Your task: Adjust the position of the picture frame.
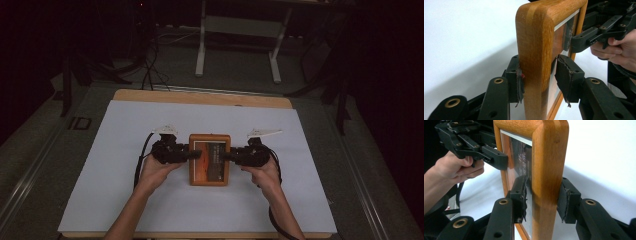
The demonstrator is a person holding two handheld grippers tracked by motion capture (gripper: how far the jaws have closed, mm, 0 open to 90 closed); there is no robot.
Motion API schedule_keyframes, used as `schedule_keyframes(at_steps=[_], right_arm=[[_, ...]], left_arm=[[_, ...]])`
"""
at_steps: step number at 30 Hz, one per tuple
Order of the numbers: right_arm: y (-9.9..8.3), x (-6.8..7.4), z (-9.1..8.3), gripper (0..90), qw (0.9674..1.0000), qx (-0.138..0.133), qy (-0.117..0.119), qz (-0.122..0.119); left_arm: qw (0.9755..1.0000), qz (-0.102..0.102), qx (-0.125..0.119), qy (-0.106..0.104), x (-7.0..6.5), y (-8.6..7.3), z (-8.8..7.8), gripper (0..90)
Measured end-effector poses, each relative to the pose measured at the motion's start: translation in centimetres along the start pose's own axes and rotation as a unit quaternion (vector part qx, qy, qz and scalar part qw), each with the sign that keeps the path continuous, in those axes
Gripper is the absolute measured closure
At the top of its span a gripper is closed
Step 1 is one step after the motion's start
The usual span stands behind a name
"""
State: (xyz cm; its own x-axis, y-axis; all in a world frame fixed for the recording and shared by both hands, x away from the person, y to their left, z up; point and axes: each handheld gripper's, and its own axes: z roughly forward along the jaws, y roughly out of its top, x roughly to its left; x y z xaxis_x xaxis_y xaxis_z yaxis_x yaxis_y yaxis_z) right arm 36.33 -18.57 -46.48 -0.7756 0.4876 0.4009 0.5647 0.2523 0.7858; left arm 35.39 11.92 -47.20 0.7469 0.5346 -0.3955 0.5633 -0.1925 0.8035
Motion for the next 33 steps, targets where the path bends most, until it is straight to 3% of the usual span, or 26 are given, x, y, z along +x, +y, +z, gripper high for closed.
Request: schedule_keyframes(at_steps=[8,19,33], right_arm=[[0.1,-0.2,0.7,62.1,1.0,0.003,-0.003,0.004],[-0.3,-1.1,1.0,61.8,0.9996,0.004,-0.007,0.028],[-0.4,-2.0,1.6,60.1,0.999,0.004,-0.023,0.039]], left_arm=[[1.0,-0.006,0.003,0.007,0.5,-0.1,0.2,57.0],[0.9997,-0.022,0.0,0.014,0.9,-0.1,1.1,55.7],[0.9981,-0.022,-0.002,0.058,0.7,-0.1,2.4,49.1]])
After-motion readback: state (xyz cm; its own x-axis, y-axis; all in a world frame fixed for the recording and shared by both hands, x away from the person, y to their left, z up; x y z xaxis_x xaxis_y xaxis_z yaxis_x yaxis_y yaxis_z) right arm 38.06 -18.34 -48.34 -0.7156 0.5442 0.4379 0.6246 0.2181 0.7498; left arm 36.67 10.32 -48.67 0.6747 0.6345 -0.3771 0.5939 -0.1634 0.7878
